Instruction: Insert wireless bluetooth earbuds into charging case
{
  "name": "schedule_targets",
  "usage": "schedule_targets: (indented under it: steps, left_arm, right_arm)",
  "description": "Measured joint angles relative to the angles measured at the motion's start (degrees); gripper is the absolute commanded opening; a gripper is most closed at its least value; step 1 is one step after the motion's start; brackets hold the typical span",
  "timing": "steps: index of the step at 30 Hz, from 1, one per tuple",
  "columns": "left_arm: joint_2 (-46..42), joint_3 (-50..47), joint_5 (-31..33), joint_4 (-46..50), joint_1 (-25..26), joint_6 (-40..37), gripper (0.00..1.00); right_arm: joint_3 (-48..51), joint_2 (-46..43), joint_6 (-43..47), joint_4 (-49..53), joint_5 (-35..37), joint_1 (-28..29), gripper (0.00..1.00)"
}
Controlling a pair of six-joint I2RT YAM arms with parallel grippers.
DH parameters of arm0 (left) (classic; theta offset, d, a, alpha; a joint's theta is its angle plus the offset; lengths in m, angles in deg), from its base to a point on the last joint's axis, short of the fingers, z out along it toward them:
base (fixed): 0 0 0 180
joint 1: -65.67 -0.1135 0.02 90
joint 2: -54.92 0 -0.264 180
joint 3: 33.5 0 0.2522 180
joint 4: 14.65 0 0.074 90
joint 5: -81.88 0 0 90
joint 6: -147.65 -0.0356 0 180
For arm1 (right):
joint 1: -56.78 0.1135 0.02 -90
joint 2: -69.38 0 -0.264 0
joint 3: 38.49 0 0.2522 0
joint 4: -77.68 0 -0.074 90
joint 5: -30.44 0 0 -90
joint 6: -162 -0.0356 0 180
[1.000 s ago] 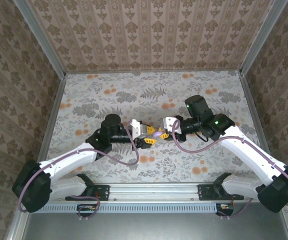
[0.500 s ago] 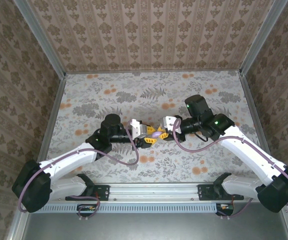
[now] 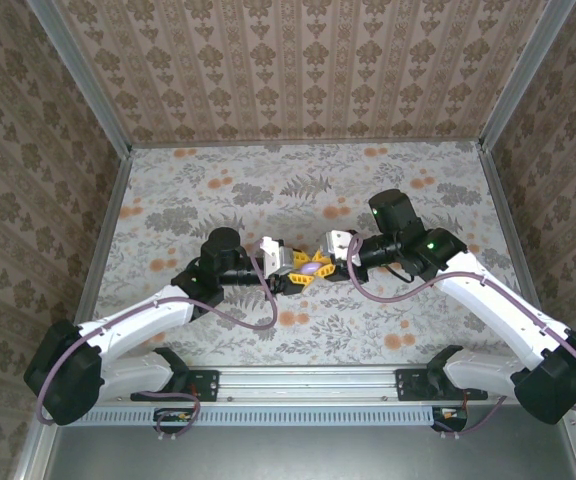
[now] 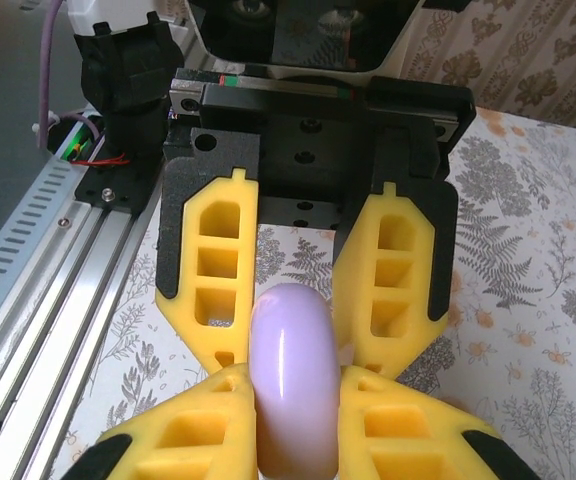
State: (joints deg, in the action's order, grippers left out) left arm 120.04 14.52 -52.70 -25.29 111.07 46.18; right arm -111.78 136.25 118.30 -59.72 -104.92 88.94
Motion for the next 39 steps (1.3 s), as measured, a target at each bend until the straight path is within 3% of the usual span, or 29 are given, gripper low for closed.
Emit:
schedule_targets:
  steps: [6,11,15,39]
  left_arm:
    - [0.0,0.0,-0.1,-0.4,0.1,0.7,0.22]
    - [0.0,0.0,0.0,-0.3,0.1,0.7,0.20]
    - [0.0,0.0,0.0,0.0,0.2,0.7,0.19]
    - [0.0,-0.9,2.9,-1.6,0.3,1.2,0.17]
  right_arm:
    - [0.2,0.0,-0.6,-0.4,0.0,-0.1,0.17]
    - [0.6,0.0,-2.0,-1.5,0.2,-0.1,0.34]
    - [1.9,-0.1,-4.3,-4.0,1.1,-0.4,0.41]
    - [1.3,-0.2,-18.0,-11.7,-0.8,-6.7,0.47]
